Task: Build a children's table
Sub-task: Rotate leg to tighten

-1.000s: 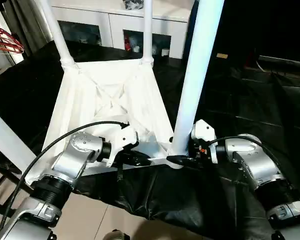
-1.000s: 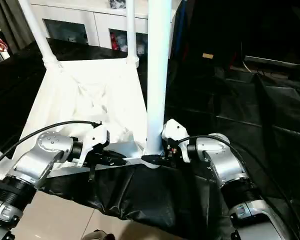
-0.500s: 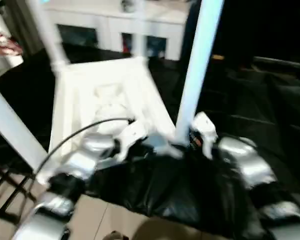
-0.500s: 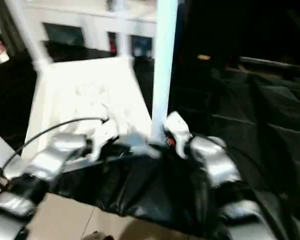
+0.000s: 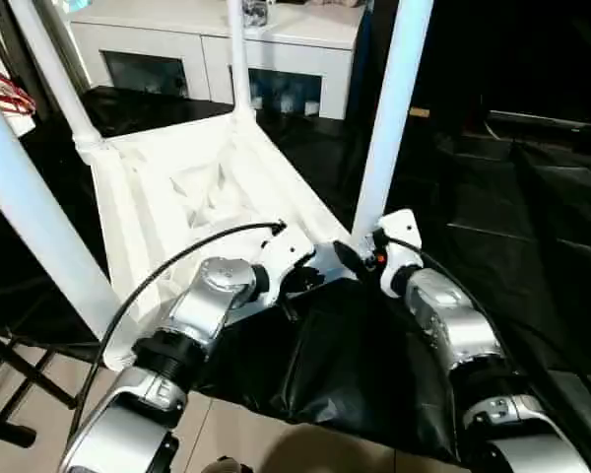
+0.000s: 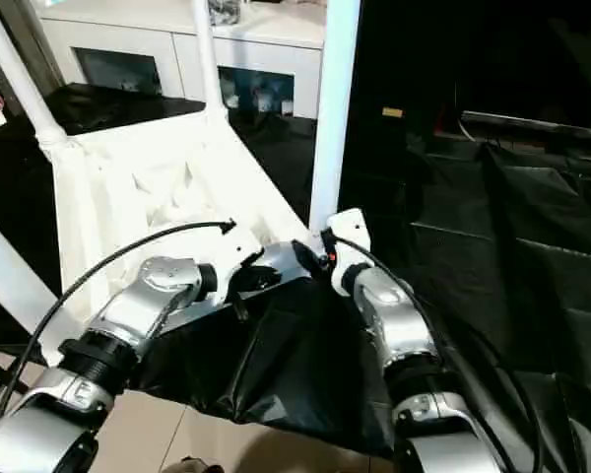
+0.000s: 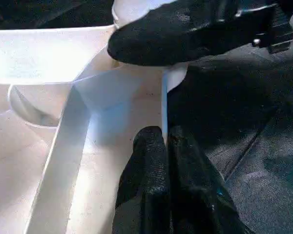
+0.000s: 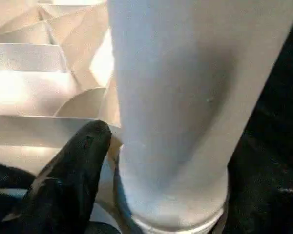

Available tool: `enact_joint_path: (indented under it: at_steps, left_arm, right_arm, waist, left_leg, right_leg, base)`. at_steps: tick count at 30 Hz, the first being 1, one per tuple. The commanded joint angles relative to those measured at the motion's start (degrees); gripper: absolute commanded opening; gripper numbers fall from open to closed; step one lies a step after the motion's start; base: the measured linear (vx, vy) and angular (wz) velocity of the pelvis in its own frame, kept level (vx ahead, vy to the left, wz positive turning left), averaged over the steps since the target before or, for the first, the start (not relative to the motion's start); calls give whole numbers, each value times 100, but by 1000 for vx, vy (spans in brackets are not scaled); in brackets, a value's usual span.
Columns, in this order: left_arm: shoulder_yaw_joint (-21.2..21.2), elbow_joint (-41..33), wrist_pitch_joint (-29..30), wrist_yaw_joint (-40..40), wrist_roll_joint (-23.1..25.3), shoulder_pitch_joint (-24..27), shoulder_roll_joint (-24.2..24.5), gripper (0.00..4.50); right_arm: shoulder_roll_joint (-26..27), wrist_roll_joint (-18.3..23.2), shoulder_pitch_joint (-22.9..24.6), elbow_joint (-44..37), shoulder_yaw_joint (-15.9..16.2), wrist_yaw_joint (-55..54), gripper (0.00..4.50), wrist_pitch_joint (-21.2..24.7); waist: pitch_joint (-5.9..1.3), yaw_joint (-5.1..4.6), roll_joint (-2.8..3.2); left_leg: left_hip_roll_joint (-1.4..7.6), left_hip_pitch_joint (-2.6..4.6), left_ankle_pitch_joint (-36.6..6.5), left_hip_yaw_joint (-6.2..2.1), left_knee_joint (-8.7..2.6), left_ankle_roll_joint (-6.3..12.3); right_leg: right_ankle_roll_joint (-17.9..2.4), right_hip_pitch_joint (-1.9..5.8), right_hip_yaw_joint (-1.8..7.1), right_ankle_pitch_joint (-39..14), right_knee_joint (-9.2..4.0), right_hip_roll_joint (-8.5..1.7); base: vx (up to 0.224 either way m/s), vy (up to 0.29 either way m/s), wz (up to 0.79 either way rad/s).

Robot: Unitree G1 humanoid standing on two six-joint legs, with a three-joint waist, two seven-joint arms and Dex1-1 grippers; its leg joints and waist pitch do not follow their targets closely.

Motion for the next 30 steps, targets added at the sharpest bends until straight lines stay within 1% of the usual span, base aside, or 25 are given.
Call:
enact_joint_path:
  at_steps: [1, 2, 3, 5, 6, 7, 9, 10, 11, 12, 14, 15, 16, 17, 18, 19, 20, 23, 24, 25, 27, 28, 30]
  left_arm:
    - [-119, -428, -388, -372, -288, 35, -97, 0]
    - [-122, -457, -392, -429, -306, 53, -68, 0]
    - [-131, -585, -397, -684, -373, 133, 86, 0]
    - [-144, -710, -420, -974, -452, 211, 251, 0]
    - [-149, -777, -412, -1183, -500, 252, 390, 0]
    - [-149, -787, -423, -1242, -508, 260, 430, 0]
    - [-156, -802, -455, -1341, -524, 275, 488, 0]
    - [-157, -841, -501, -1502, -547, 306, 568, 0]
    - [-158, -889, -519, -1645, -583, 335, 639, 0]
    - [-158, -920, -520, -1724, -605, 352, 678, 0]
    - [-147, -1052, -533, -2042, -694, 414, 840, 0]
    - [-148, -1093, -500, -2175, -739, 434, 917, 0]
    - [-154, -1106, -504, -2243, -754, 442, 961, 0]
    - [-159, -1115, -504, -2304, -765, 449, 1001, 0]
    - [-162, -1120, -500, -2354, -774, 454, 1033, 0]
    - [-152, -1118, -498, -2428, -786, 461, 1089, 0]
    - [-148, -1121, -491, -2470, -791, 465, 1116, 0]
    - [-144, -1138, -482, -2551, -822, 476, 1161, 0]
    - [-148, -1160, -467, -2599, -844, 491, 1187, 0]
    - [-152, -1181, -461, -2631, -863, 504, 1211, 0]
    - [-155, -1198, -460, -2655, -877, 519, 1232, 0]
    - [-153, -1213, -463, -2695, -874, 541, 1249, 0]
    - [-153, -1216, -462, -2706, -871, 546, 1251, 0]
  right_arm:
    - [70, 93, 7, -255, 538, 731, 402, -120]
    - [27, 99, 12, -276, 556, 814, 402, -127]
    - [-211, 109, 63, -409, 659, 1314, 402, -192]
    - [-465, 145, 126, -566, 739, 1819, 402, -224]
    - [-670, 197, 164, -683, 790, 2214, 402, -234]
    - [-724, 219, 171, -711, 801, 2312, 402, -224]
    - [-793, 256, 177, -747, 806, 2439, 402, -217]
    - [-879, 297, 184, -787, 793, 2640, 402, -210]
    - [-955, 333, 189, -823, 794, 2805, 402, -195]
    - [-995, 350, 191, -842, 797, 2893, 402, -189]
    - [-1171, 417, 200, -912, 845, 3250, 402, -136]
    - [-1272, 400, 213, -940, 918, 3424, 402, -137]
    - [-1331, 372, 222, -951, 970, 3511, 402, -139]
    - [-1388, 347, 234, -963, 1019, 3598, 402, -138]
    - [-1437, 325, 246, -977, 1061, 3677, 402, -135]
    - [-1503, 300, 271, -1005, 1116, 3801, 378, -135]
    - [-1509, 301, 274, -1008, 1117, 3811, 378, -138]
    - [-1510, 314, 269, -1021, 1109, 3829, 345, -126]
    - [-1513, 316, 268, -1033, 1117, 3853, 345, -115]
    - [-1519, 323, 261, -1037, 1136, 3874, 333, -113]
    - [-1522, 322, 257, -1040, 1155, 3878, 323, -116]
    - [-1534, 319, 242, -1034, 1189, 3876, 302, -140]
    - [-1536, 317, 236, -1031, 1196, 3875, 285, -145]
  waist:
    - [-381, -1, -50]
    - [-381, -1, -50]
    - [-383, 7, -54]
    - [-392, 22, -54]
    - [-400, 30, -44]
    - [-403, 36, -43]
    - [-406, 37, -40]
    - [-420, 54, -35]
    - [-419, 67, -27]
    - [-420, 70, -30]
    - [-421, 78, -26]
    - [-419, 82, -34]
    - [-410, 93, -19]
    - [-407, 93, -22]
    - [-406, 113, -25]
    - [-401, 134, -35]
    - [-401, 140, -39]
    - [-399, 151, -44]
    - [-395, 150, -40]
    - [-399, 149, -46]
    - [-401, 150, -43]
    - [-403, 147, -41]
    - [-405, 146, -41]
  left_leg:
    - [321, 139, -1993, -190, -480, -29]
    - [321, 139, -1993, -190, -480, -29]
    - [319, 127, -1865, -177, -473, 42]
    - [322, 113, -1743, -171, -458, 116]
    - [330, 106, -1610, -165, -454, 163]
    - [332, 109, -1534, -153, -440, 208]
    - [337, 112, -1451, -146, -433, 249]
    - [344, 115, -1291, -140, -421, 294]
    - [346, 108, -1277, -142, -421, 312]
    - [346, 104, -1276, -143, -422, 308]
    - [352, 116, -1301, -139, -425, 303]
    - [357, 115, -1335, -136, -422, 298]
    - [360, 125, -1373, -129, -427, 283]
    - [358, 126, -1403, -129, -429, 273]
    - [359, 137, -1468, -127, -428, 242]
    - [360, 141, -1492, -127, -430, 217]
    - [361, 141, -1502, -125, -432, 206]
    - [362, 144, -1528, -131, -438, 158]
    - [362, 149, -1563, -132, -441, 142]
    - [362, 140, -1549, -137, -442, 134]
    - [366, 147, -1533, -139, -444, 128]
    - [363, 144, -1511, -135, -440, 134]
    - [359, 134, -1460, -136, -439, 147]
  right_leg:
    - [-975, 166, 245, -2174, -491, -392]
    - [-975, 166, 245, -2174, -491, -392]
    - [-1038, 184, 246, -1997, -469, -380]
    - [-1079, 209, 247, -1846, -444, -383]
    - [-1138, 219, 247, -1665, -415, -375]
    - [-1210, 219, 243, -1519, -398, -367]
    - [-1273, 212, 245, -1394, -383, -358]
    - [-1370, 216, 242, -1146, -346, -354]
    - [-1403, 230, 237, -1101, -337, -358]
    - [-1415, 238, 230, -1092, -328, -352]
    - [-1440, 230, 225, -1082, -323, -343]
    - [-1458, 234, 223, -1095, -316, -339]
    - [-1461, 216, 230, -1155, -324, -339]
    - [-1456, 213, 230, -1199, -330, -335]
    - [-1435, 214, 236, -1294, -341, -349]
    - [-1415, 208, 242, -1370, -346, -356]
    - [-1406, 209, 245, -1400, -348, -359]
    - [-1372, 203, 249, -1515, -358, -370]
    - [-1361, 196, 249, -1558, -364, -365]
    - [-1349, 204, 248, -1557, -358, -366]
    - [-1346, 201, 247, -1533, -354, -367]
    - [-1355, 199, 248, -1491, -352, -362]
    - [-1366, 207, 245, -1409, -340, -356]
  base:
    - [0, 0, 0]
    - [0, 0, 0]
    - [0, 0, 0]
    - [0, 0, 0]
    - [0, 0, 0]
    - [0, 0, 0]
    - [0, 0, 0]
    - [0, 0, 0]
    - [0, 0, 0]
    - [0, 0, 0]
    - [0, 0, 0]
    - [0, 0, 0]
    - [0, 0, 0]
    - [0, 0, 0]
    - [0, 0, 0]
    - [0, 0, 0]
    - [0, 0, 0]
    - [0, 0, 0]
    - [0, 0, 0]
    - [0, 0, 0]
    - [0, 0, 0]
    - [0, 0, 0]
    - [0, 0, 0]
